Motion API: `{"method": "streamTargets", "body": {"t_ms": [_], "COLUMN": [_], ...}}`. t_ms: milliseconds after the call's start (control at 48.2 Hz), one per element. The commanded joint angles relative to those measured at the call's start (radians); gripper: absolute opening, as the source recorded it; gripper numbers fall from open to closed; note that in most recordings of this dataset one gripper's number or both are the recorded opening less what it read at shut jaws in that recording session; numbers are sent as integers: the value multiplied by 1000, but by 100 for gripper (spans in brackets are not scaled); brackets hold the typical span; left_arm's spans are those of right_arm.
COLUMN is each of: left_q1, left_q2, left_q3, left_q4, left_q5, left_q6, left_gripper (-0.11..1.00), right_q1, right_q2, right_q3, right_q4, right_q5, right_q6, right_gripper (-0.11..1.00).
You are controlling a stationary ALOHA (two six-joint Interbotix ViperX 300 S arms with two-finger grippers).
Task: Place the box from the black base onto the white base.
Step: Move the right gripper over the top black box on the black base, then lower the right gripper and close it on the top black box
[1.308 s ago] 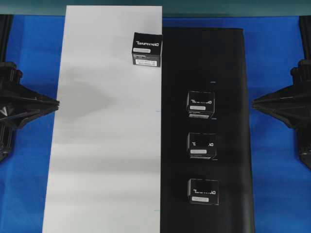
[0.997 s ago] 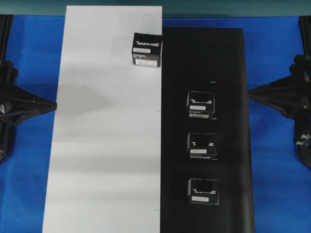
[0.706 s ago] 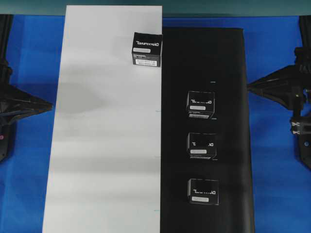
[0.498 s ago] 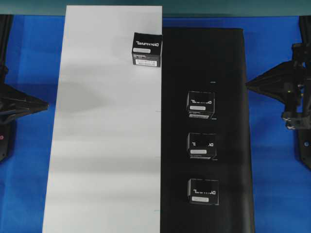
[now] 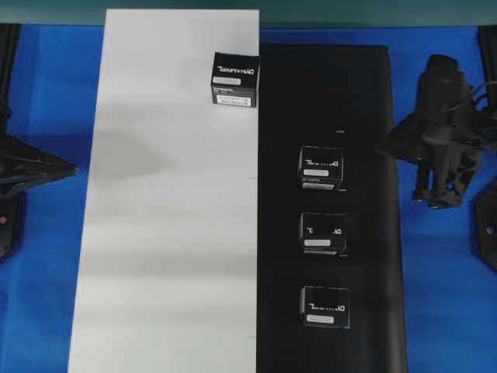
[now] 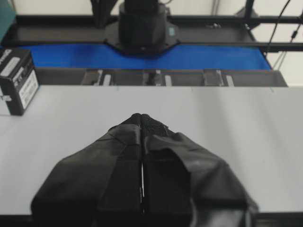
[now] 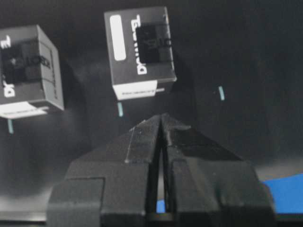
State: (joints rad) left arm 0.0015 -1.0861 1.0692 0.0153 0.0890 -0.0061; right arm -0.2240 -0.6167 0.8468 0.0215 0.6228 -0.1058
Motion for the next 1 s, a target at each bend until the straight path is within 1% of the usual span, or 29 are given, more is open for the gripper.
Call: {"method": "streamTargets", "body": {"t_ms": [0, 62, 104, 208, 228, 270, 332, 374, 415, 561, 976], "left_q1": [2, 2, 2, 0, 2, 2, 2, 2, 2, 2, 0], "left_q2": [5, 5, 3, 3, 3, 3, 3, 3, 3, 3, 2], "left_q3": [-26, -28, -28, -28, -28, -28, -28, -28, -28, -28, -28], "left_q4": [3, 3, 3, 3, 3, 3, 3, 3, 3, 3, 3], "left_q5": [-5, -5, -5, -5, -5, -5, -5, -5, -5, 3, 14], "left_q6": [-2, -2, -2, -2, -2, -2, -3, -8, -14, -29, -31], "left_gripper": [-7, -7, -7, -7, -7, -7, -7, -7, -7, -7, -7], "right_q1": [0, 0, -5, -9, -11, -14, -14, -15, -15, -17, -15], "right_q2": [40, 57, 69, 91, 98, 107, 120, 126, 133, 163, 265], "right_q3": [-26, -31, -34, -35, -35, -34, -32, -31, -31, -20, -23], "right_q4": [0, 0, 0, 2, 2, 3, 5, 6, 9, 11, 28], "right_q5": [2, -6, -12, -23, -25, -28, -34, -37, -43, -69, -86], "right_q6": [-12, -15, -15, -12, -6, -6, -8, -9, -9, -9, -15], "right_gripper": [12, 22, 32, 62, 70, 80, 93, 98, 100, 100, 100]}}
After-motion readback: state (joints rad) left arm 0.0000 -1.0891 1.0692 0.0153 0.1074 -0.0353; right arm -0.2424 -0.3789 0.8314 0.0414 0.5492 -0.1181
